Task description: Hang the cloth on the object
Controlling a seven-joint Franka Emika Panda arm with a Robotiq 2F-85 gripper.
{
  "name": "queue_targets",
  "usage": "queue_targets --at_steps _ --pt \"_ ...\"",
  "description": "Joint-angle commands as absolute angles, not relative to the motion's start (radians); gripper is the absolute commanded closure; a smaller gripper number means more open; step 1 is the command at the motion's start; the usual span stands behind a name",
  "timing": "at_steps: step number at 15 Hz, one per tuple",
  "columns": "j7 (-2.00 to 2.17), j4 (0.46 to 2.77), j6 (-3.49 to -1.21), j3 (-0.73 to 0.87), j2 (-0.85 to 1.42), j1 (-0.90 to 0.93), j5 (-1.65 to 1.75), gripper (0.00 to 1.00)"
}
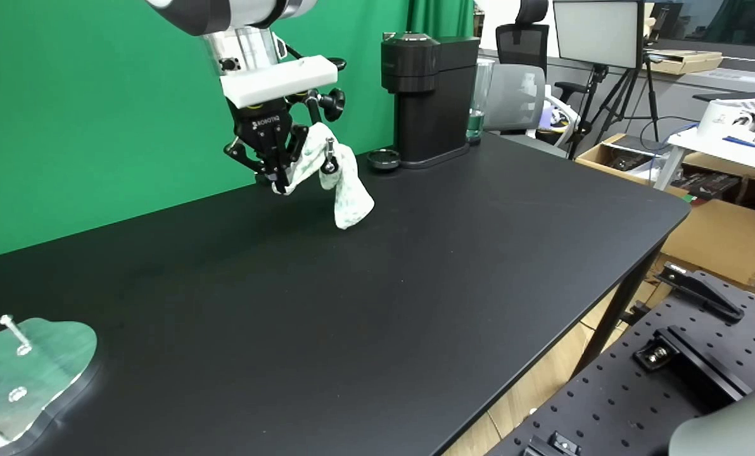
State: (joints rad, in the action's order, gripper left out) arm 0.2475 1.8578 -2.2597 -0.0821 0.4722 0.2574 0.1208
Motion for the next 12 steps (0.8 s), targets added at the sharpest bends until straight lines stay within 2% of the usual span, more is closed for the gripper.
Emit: queue_targets --at_steps 1,12 --pt "0.259 1.837 -2.229 -0.074 0.479 0.267 0.141 1.00" --pt "0.258 1.849 -2.223 -0.071 0.496 0.275 0.188 1.00"
